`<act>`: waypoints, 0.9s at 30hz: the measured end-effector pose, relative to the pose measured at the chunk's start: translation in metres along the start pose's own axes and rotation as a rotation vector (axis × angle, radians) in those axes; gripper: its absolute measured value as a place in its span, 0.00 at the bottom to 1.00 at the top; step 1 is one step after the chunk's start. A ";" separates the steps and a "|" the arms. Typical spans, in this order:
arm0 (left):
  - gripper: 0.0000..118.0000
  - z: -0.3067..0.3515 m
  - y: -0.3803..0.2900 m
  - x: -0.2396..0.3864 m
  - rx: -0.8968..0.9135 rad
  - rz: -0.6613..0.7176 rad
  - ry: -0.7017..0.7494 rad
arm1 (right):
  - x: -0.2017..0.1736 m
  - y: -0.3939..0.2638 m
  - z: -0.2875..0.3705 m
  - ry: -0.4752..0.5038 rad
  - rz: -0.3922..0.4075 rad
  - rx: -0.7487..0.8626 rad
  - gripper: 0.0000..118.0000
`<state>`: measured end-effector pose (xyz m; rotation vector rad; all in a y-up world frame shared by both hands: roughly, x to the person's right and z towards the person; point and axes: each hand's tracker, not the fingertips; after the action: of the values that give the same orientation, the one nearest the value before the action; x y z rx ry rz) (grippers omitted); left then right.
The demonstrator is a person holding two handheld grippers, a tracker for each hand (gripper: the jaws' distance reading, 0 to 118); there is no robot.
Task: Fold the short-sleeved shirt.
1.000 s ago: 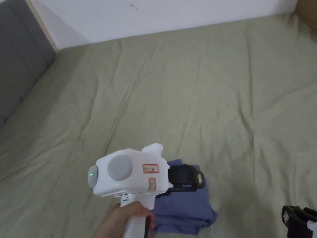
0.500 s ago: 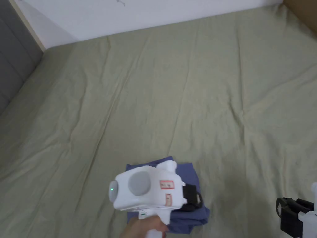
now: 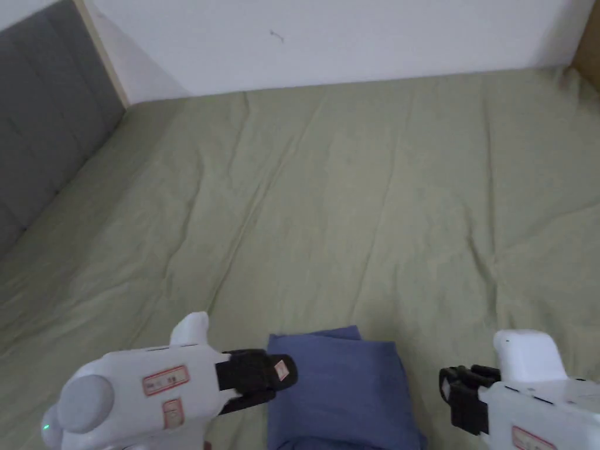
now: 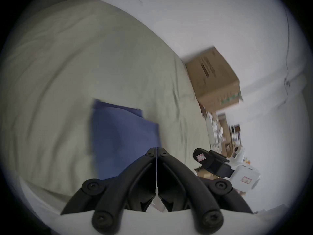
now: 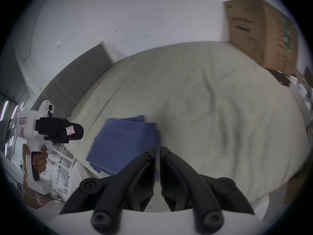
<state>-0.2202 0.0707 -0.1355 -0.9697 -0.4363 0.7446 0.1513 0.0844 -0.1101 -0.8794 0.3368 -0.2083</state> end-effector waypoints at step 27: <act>0.32 -0.111 0.010 -0.102 -0.287 0.274 -0.242 | -0.034 0.003 -0.108 0.013 0.068 -0.267 0.05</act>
<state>-0.2230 -0.0649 -0.2020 -1.2291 -0.6418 1.0740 0.0804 0.0200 -0.1695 -1.1285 0.4117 -0.1070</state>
